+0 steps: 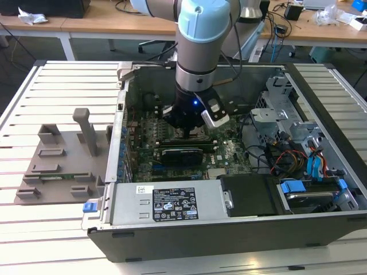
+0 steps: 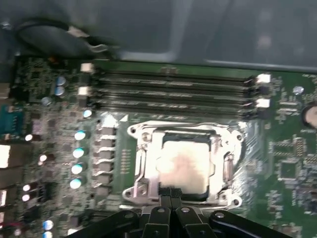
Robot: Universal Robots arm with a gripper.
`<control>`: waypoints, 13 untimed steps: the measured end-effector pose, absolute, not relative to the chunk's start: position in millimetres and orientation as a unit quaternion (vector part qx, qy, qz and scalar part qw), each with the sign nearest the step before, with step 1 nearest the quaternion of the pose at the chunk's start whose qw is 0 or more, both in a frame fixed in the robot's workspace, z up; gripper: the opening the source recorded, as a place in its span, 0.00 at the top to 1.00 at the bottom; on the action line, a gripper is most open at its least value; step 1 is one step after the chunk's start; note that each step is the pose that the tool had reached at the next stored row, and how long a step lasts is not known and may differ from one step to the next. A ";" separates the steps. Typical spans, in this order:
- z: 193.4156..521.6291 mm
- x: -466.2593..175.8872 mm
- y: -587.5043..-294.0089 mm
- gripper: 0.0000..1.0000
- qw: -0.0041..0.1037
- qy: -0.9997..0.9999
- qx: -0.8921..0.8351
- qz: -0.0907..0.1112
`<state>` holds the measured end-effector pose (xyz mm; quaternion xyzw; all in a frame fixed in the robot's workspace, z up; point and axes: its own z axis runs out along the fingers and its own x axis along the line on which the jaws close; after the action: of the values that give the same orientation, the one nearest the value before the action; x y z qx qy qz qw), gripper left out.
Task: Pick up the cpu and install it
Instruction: 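Install the second cpu locking lever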
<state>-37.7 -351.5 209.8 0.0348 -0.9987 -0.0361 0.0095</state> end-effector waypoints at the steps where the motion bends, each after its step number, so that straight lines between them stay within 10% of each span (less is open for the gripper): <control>1: 209.9 -35.1 -348.8 0.89 0.010 -0.999 0.035 -0.034; 13: 235.0 -26.9 -331.4 0.89 0.011 -0.999 0.035 -0.012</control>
<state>-26.9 -331.4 235.0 0.0346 -0.9993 -0.0124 0.0111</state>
